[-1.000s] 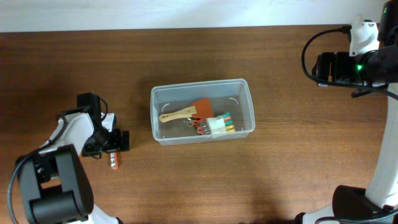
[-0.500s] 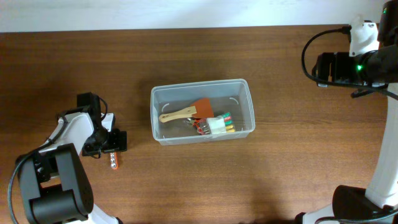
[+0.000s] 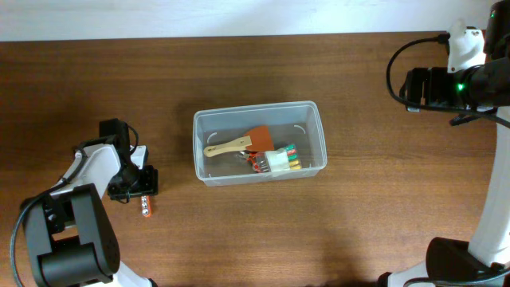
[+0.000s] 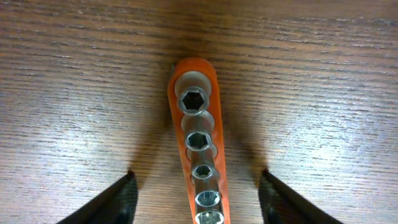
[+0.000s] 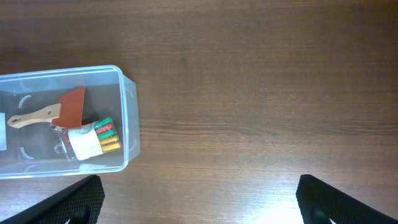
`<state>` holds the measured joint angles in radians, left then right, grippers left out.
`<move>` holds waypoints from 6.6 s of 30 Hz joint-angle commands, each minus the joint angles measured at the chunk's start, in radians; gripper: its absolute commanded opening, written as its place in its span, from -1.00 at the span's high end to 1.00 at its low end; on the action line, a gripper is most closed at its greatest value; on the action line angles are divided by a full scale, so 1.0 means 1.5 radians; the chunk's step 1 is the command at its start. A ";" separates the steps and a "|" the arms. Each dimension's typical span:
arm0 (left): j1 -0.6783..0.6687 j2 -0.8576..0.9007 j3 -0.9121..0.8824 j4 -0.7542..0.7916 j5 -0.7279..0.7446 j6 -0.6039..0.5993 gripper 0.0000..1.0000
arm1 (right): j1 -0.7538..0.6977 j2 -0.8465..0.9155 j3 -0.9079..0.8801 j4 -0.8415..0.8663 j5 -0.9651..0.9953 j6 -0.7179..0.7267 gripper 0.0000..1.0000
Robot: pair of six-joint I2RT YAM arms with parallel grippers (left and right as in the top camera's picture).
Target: Pack container
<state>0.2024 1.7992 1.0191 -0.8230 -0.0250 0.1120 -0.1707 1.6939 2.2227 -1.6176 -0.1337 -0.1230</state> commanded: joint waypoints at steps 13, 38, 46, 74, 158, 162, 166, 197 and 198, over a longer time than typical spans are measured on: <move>0.002 0.026 -0.005 -0.010 -0.016 0.004 0.42 | -0.004 0.001 -0.004 -0.004 -0.011 0.006 -0.97; -0.002 -0.012 0.202 -0.167 0.022 -0.012 0.96 | -0.004 0.001 -0.004 -0.001 -0.011 0.006 -0.97; -0.117 -0.090 0.383 -0.213 0.096 0.147 0.97 | -0.004 0.001 -0.004 0.002 -0.011 0.006 -0.97; -0.396 0.166 0.401 -0.157 0.104 0.500 0.96 | -0.004 0.001 -0.004 0.003 -0.011 0.006 -0.97; -0.155 -0.825 -0.212 0.134 -0.173 -0.052 -0.99 | 0.075 -0.868 -0.973 0.407 0.064 -0.040 -0.97; -0.155 -0.825 -0.212 0.124 -0.173 -0.052 -0.98 | 0.075 -0.868 -0.973 0.407 0.065 -0.040 -0.97; -0.155 -0.825 -0.212 0.117 -0.173 -0.052 -0.99 | 0.075 -0.868 -0.973 0.407 0.065 -0.040 -0.97; -0.155 -0.825 -0.212 0.114 -0.173 -0.052 -0.99 | 0.115 -1.122 -1.112 0.602 0.008 -0.039 -0.97; -0.155 -0.825 -0.212 0.114 -0.173 -0.052 -0.99 | 0.116 -1.122 -1.134 0.633 0.006 -0.039 -0.97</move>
<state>-0.0315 0.5625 0.7063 -0.6518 -0.2707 0.0429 -0.0048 0.0109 0.5953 -0.7219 -0.1093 -0.1867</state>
